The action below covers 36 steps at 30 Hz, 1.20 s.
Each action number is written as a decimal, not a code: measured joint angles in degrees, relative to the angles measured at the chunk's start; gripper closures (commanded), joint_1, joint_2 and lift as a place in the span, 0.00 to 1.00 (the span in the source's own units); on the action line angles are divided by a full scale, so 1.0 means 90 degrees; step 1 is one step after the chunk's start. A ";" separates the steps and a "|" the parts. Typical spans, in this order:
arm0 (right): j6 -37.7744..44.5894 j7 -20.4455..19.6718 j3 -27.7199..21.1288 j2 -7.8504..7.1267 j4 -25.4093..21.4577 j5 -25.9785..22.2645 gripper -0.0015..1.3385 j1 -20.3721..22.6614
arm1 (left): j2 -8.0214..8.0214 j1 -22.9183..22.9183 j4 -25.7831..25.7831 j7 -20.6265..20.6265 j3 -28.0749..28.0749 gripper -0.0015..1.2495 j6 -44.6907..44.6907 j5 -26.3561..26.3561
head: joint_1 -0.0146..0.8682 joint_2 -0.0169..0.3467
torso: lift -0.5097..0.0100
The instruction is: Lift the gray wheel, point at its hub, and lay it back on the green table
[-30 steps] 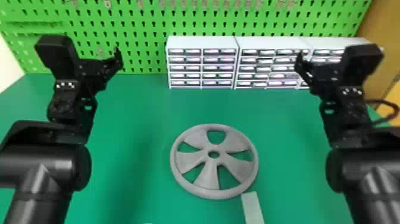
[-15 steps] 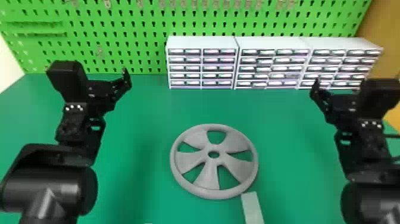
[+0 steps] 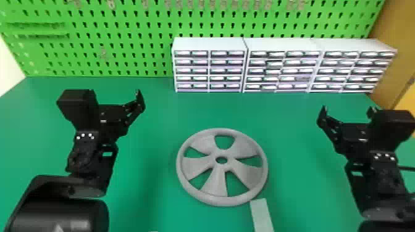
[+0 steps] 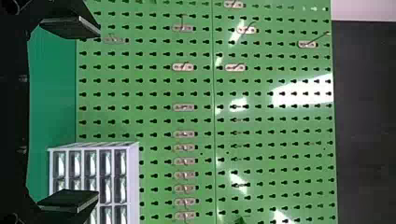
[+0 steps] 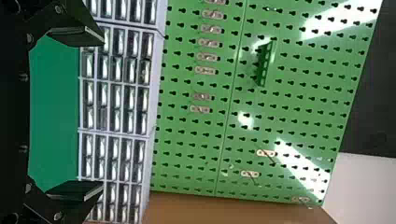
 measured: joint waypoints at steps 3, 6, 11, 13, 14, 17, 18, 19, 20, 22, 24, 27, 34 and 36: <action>0.0000 0.0002 0.0006 0.0020 -0.0048 -0.0003 0.16 0.0107 | 0.0001 0.0155 -0.0027 -0.0005 0.0025 0.07 -0.0070 -0.0007 | 0.80 0.18 | 0.80; 0.0000 0.0002 0.0024 0.0022 -0.0097 -0.0010 0.16 0.0191 | 0.0000 0.0291 -0.0041 -0.0006 0.0073 0.07 -0.0173 -0.0011 | 0.80 0.18 | 0.80; -0.0001 0.0002 0.0125 -0.0076 -0.0138 -0.0050 0.16 0.0226 | -0.0024 0.0411 -0.0046 -0.0027 0.0148 0.08 -0.0256 -0.0018 | 0.80 0.18 | 0.80; -0.0001 0.0002 0.0190 -0.0127 -0.0145 -0.0063 0.16 0.0211 | -0.0028 0.0431 -0.0046 -0.0080 0.0176 0.08 -0.0279 -0.0018 | 0.80 0.18 | 0.80; -0.0001 0.0002 0.0217 -0.0141 -0.0148 -0.0067 0.16 0.0202 | -0.0029 0.0435 -0.0046 -0.0100 0.0188 0.08 -0.0285 -0.0018 | 0.80 0.18 | 0.80; -0.0001 0.0002 0.0292 -0.0159 -0.0150 -0.0071 0.16 0.0173 | -0.0030 0.0447 -0.0046 -0.0126 0.0215 0.08 -0.0310 -0.0014 | 0.80 0.18 | 0.80; -0.0001 0.0002 0.0311 -0.0162 -0.0151 -0.0071 0.16 0.0167 | -0.0030 0.0451 -0.0046 -0.0126 0.0218 0.08 -0.0319 -0.0013 | 0.80 0.18 | 0.80; -0.0001 0.0002 0.0333 -0.0162 -0.0151 -0.0071 0.16 0.0162 | -0.0030 0.0454 -0.0046 -0.0127 0.0220 0.08 -0.0329 -0.0013 | 0.80 0.18 | 0.80; -0.0001 0.0002 0.0347 -0.0162 -0.0151 -0.0071 0.16 0.0160 | -0.0031 0.0456 -0.0046 -0.0127 0.0220 0.08 -0.0337 -0.0013 | 0.80 0.18 | 0.80; -0.0008 0.0001 0.0374 -0.0160 -0.0154 -0.0075 0.16 0.0160 | -0.0031 0.0456 -0.0046 -0.0126 0.0220 0.08 -0.0360 -0.0012 | 0.80 0.18 | 0.80; -0.0014 0.0001 0.0389 -0.0156 -0.0168 -0.0083 0.16 0.0161 | -0.0034 0.0450 -0.0046 -0.0125 0.0220 0.08 -0.0383 -0.0005 | 0.80 0.18 | 0.80; -0.0019 0.0000 0.0400 -0.0149 -0.0204 -0.0090 0.16 0.0163 | -0.0037 0.0415 -0.0076 -0.0124 0.0226 0.08 -0.0405 0.0006 | 0.80 0.18 | 0.80; -0.0020 0.0001 0.0411 -0.0113 -0.0273 -0.0088 0.16 0.0156 | -0.0038 0.0386 -0.0122 -0.0124 0.0250 0.08 -0.0414 0.0028 | 0.80 0.18 | 0.80; -0.0020 0.0001 0.0417 -0.0106 -0.0279 -0.0083 0.16 0.0156 | -0.0038 0.0391 -0.0123 -0.0124 0.0253 0.08 -0.0415 0.0030 | 0.80 0.18 | 0.80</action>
